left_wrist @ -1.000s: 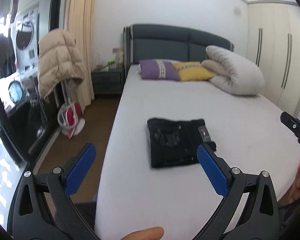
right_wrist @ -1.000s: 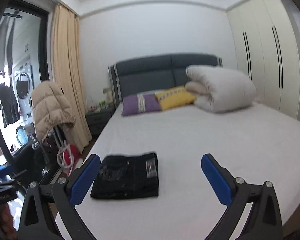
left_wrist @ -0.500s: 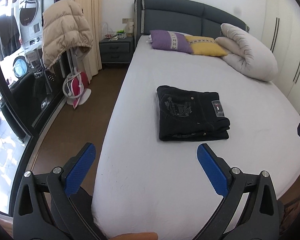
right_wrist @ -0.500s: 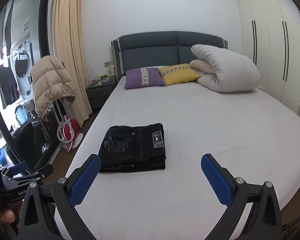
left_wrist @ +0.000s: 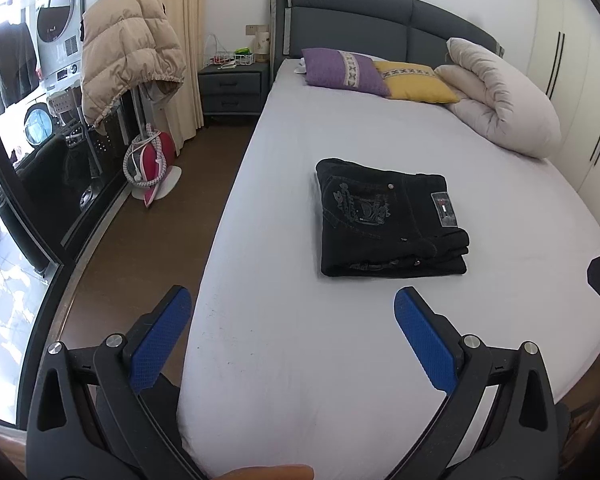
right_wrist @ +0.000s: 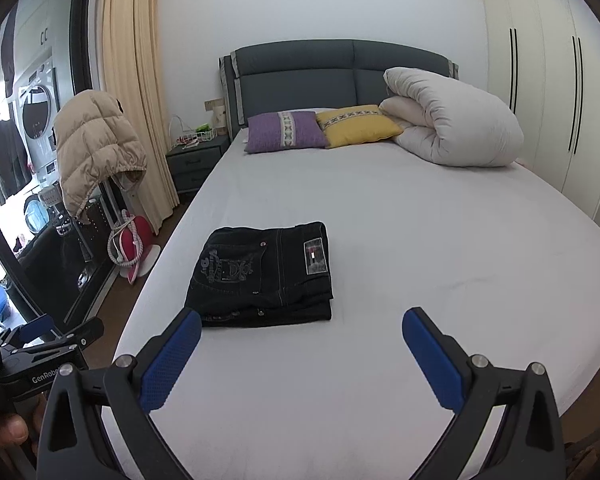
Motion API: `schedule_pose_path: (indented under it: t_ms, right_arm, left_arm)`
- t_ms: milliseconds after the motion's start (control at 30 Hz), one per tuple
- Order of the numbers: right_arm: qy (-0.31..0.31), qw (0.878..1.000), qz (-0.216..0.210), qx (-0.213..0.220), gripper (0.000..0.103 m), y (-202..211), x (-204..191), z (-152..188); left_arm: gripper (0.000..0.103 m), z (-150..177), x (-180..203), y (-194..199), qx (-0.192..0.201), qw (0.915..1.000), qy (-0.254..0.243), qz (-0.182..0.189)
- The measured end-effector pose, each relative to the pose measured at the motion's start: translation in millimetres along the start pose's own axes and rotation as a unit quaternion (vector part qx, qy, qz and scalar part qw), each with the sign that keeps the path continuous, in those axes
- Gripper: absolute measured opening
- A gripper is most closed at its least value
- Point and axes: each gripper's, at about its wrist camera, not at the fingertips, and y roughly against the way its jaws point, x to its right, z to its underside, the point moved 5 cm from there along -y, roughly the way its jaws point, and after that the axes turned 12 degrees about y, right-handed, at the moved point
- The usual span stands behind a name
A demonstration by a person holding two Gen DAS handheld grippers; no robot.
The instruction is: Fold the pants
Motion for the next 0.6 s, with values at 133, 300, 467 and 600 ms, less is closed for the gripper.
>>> schedule_pose_path:
  t_ms: [133, 300, 467, 600]
  right_arm:
    - [0.002, 1.000, -0.001, -0.003, 0.103, -1.3, 0.6, 1.2]
    - [0.001, 1.000, -0.003, -0.006, 0.103, -0.6, 0.2, 2.8]
    - [0.001, 1.000, -0.004, -0.009, 0.103, -1.5, 1.4, 3.9]
    - [0.001, 1.000, -0.006, -0.010, 0.103, -2.8, 2.0, 4.6]
  left_arm:
    - [0.103, -0.6, 1.2, -2.5, -0.002, 1.0000, -0.002, 0.001]
    - [0.103, 3.1, 2.7, -0.8, -0.002, 1.0000, -0.004, 0.001]
    - [0.103, 4.0, 3.5, -2.1, -0.003, 1.0000, -0.005, 0.002]
    - [0.103, 4.6, 5.1, -2.6, -0.004, 1.0000, -0.006, 0.002]
